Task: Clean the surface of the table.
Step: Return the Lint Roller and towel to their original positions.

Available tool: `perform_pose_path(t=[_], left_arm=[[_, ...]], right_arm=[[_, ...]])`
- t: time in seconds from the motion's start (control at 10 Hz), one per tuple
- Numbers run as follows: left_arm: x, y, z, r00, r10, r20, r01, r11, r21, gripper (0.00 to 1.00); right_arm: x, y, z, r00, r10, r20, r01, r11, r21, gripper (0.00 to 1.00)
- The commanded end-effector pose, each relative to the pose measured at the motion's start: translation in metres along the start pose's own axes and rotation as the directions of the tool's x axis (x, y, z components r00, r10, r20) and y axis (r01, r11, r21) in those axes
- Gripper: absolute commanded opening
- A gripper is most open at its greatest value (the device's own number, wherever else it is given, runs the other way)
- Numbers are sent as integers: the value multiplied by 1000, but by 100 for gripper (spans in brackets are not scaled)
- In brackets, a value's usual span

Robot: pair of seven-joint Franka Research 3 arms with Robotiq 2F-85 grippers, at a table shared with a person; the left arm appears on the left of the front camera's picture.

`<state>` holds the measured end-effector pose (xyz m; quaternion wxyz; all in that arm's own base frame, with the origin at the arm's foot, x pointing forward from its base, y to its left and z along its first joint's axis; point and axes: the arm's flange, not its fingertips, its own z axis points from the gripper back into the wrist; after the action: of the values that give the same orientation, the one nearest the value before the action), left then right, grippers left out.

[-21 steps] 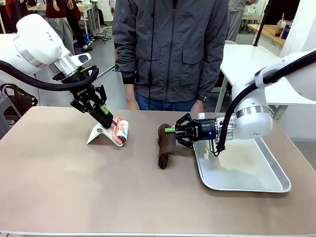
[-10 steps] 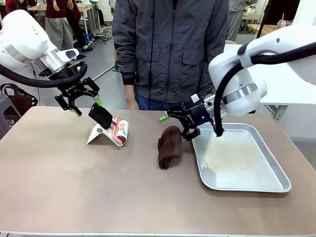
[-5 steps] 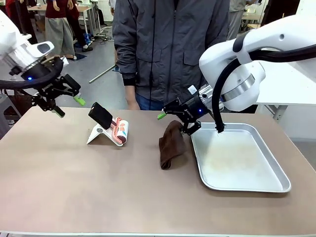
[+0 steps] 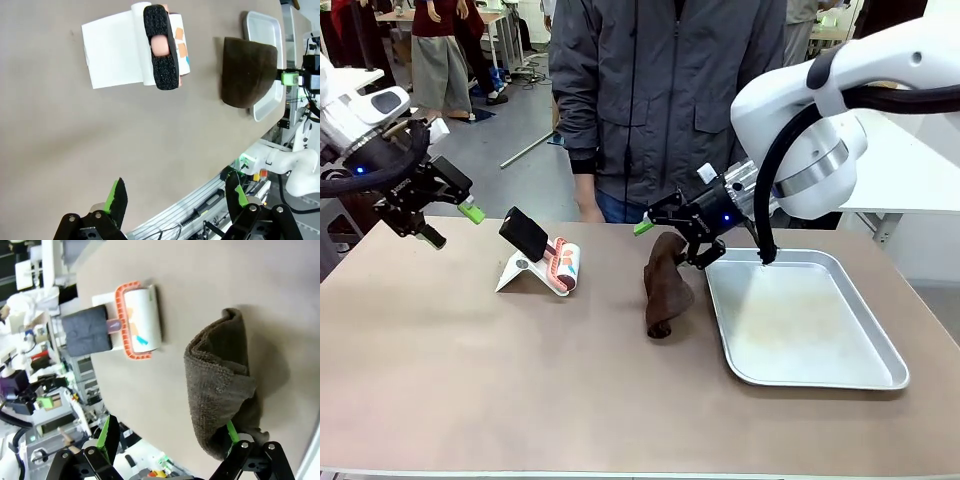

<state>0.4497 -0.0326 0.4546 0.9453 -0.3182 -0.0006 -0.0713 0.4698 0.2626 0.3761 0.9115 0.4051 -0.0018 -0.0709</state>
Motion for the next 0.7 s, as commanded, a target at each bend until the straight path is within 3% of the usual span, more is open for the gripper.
perform_pose_path(t=[0.0,0.2,0.4,0.6], left_arm=[[-5,2,-2,1000,-31,0,31,999,-32,100],[-6,4,-3,999,-32,-6,32,999,-39,100],[-9,3,-4,999,-43,-20,42,998,-41,100],[-17,6,-1,997,-59,-40,57,996,-68,100]], right_arm=[[-10,0,4,999,15,49,-12,998,-58,100],[-13,6,-1,999,-17,-33,14,995,-94,100],[-9,5,-2,998,-59,-14,55,979,-198,100],[-14,5,11,998,-50,-46,44,990,-132,100]])
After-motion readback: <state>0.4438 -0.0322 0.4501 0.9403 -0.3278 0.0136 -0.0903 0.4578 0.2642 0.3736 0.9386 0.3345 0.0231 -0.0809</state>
